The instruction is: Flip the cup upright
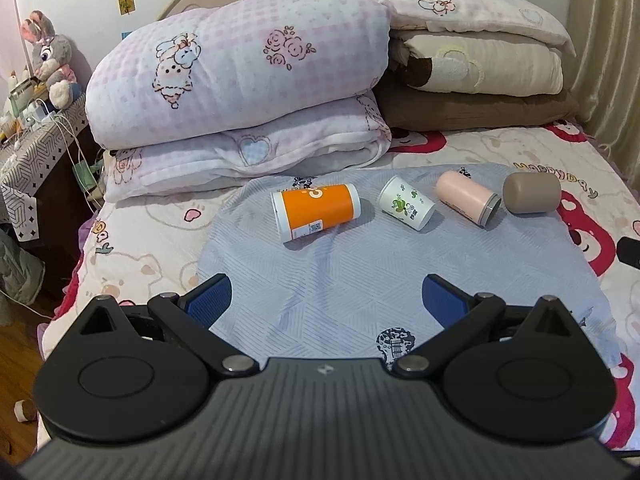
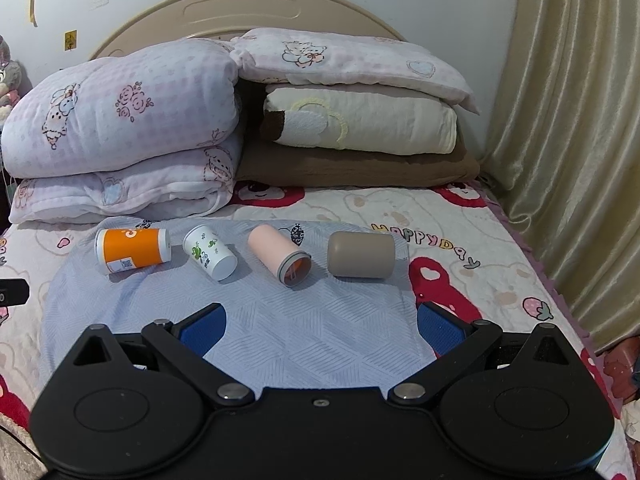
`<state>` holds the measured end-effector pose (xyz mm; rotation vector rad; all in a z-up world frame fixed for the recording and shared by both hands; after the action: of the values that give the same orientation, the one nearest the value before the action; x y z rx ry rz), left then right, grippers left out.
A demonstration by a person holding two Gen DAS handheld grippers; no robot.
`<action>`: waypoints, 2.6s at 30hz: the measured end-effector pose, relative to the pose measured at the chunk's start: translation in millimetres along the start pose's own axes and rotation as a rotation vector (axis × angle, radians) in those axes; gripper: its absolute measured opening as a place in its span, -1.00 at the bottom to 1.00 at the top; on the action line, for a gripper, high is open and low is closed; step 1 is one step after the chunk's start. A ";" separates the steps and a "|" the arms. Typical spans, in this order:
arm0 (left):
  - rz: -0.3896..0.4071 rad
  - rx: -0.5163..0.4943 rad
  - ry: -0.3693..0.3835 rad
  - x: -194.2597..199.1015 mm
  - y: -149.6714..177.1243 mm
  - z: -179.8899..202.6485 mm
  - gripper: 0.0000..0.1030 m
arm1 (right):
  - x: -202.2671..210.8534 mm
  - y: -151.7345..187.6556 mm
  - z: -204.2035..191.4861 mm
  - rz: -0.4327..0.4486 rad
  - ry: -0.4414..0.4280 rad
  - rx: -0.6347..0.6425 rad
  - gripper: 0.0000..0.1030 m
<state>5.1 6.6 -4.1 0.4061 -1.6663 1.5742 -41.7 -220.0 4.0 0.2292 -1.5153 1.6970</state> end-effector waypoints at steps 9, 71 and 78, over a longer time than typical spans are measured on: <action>0.013 0.002 0.005 0.0 -1.1 2.4 1.00 | 4.5 -1.8 2.4 0.014 0.006 0.003 1.00; -0.092 0.407 0.471 -291.8 -24.6 -56.3 0.55 | -239.9 -16.2 -160.7 -0.058 -0.544 0.514 0.18; 0.004 0.395 0.520 -296.2 -16.1 -57.3 0.52 | -249.2 -5.0 -169.3 0.047 -0.434 0.557 0.39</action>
<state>223.0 -25.4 -210.9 0.1653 -0.9668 1.8237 184.8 -181.8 -190.9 0.9078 -1.3039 2.1792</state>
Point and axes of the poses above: each gripper's, at about its wrist camera, not at the fingertips, and x roughly against the way its jaws point, z to its right, y to its underside, the point moved 2 cm from there along -x, roughly the way its jaws point, and after that the axes turned 13 degrees about y, right-handed, at the moved point
